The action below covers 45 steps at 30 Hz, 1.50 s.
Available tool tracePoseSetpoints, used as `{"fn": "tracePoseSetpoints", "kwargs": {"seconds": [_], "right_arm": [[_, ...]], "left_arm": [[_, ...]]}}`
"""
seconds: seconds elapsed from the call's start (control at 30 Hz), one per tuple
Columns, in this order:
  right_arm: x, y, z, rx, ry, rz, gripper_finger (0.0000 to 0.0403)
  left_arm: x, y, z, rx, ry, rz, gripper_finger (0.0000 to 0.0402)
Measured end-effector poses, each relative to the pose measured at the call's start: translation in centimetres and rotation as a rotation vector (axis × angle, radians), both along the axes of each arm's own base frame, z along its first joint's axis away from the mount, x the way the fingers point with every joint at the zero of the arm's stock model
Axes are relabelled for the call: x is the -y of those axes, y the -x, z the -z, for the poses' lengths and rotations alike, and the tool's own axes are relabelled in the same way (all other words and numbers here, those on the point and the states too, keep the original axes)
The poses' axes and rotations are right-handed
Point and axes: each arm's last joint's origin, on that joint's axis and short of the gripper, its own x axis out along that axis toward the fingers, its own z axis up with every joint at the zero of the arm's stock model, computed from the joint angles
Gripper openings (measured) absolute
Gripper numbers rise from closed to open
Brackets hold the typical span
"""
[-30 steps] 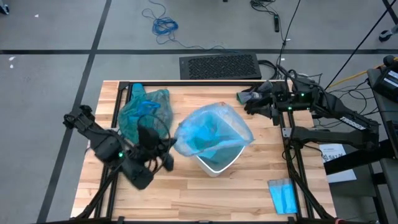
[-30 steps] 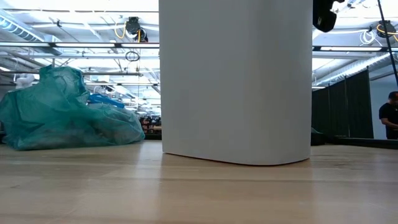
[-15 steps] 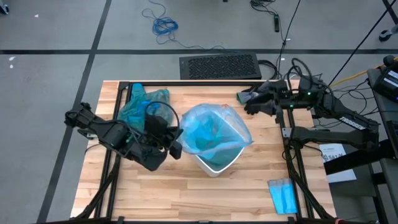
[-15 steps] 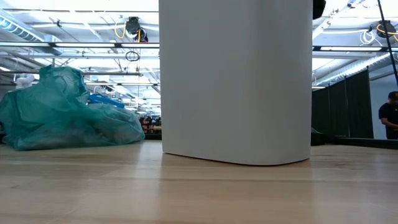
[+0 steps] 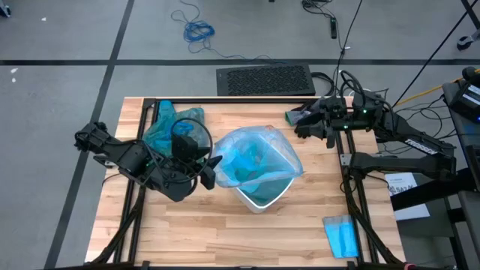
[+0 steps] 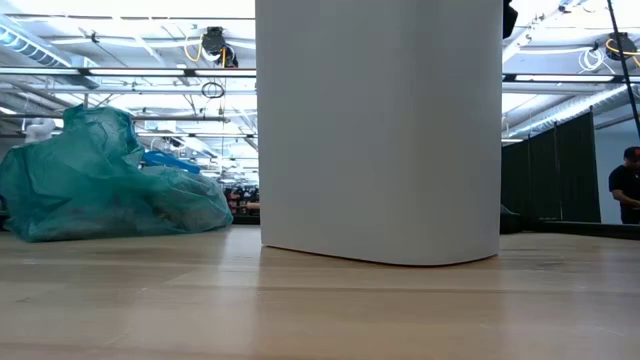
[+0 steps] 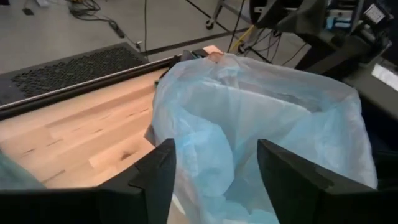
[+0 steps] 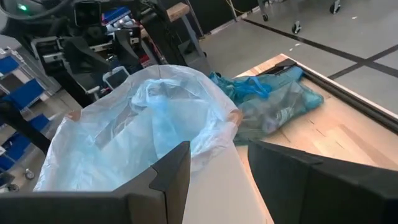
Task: Place trash/remove bag and relplace
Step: Insert the new blue trash bag into the trash bin
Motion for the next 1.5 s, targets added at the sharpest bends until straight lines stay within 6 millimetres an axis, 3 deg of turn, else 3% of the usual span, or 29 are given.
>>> {"fn": "tracePoseSetpoints", "kwargs": {"seconds": [0.23,0.43,0.6,0.77,1.03,1.17,1.5], "right_arm": [[0.1,0.5,0.4,-0.047,0.016,0.045,0.0155],[0.3,3.4,1.4,-0.185,0.036,0.228,0.0155],[-0.1,5.4,1.4,-0.18,0.029,0.273,0.0155],[-0.3,5.9,2.9,-0.308,-0.027,0.267,0.0155],[-0.6,5.5,7.8,-0.338,-0.226,0.173,0.0155],[-0.7,5.2,9.9,-0.257,-0.343,0.103,0.0155],[-0.5,4.4,13.1,-0.244,-0.499,0.115,0.0155]], "left_arm": [[-0.2,2.3,-1.8,0.085,0.033,0.021,0.0235],[2.6,3.9,-1.1,0.148,0.084,0.014,0.0235],[6.1,5.2,2.2,0.191,0.169,-0.05,0.0235],[9.6,4.6,6.4,0.114,0.294,-0.066,0.0235],[13.9,2.1,12.2,0.066,0.384,-0.161,0.0235],[13.5,0.4,13.7,0.057,0.354,-0.222,0.0235],[8.4,-2.8,15.1,-0.051,0.173,-0.367,0.0235]]}}
